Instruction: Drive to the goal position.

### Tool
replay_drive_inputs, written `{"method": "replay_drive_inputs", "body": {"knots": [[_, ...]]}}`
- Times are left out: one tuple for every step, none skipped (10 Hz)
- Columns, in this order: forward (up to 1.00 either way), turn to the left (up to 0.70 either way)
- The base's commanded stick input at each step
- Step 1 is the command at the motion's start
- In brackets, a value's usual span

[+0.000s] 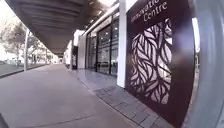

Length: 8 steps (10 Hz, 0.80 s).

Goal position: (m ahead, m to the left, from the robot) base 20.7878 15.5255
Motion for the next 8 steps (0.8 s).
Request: {"method": "replay_drive_inputs", "body": {"knots": [[0.7,0.0],[0.7,0.09],[0.7,0.35],[0.7,0.35],[0.7,0.35],[0.7,0.35],[0.7,0.35],[0.7,0.35]]}}
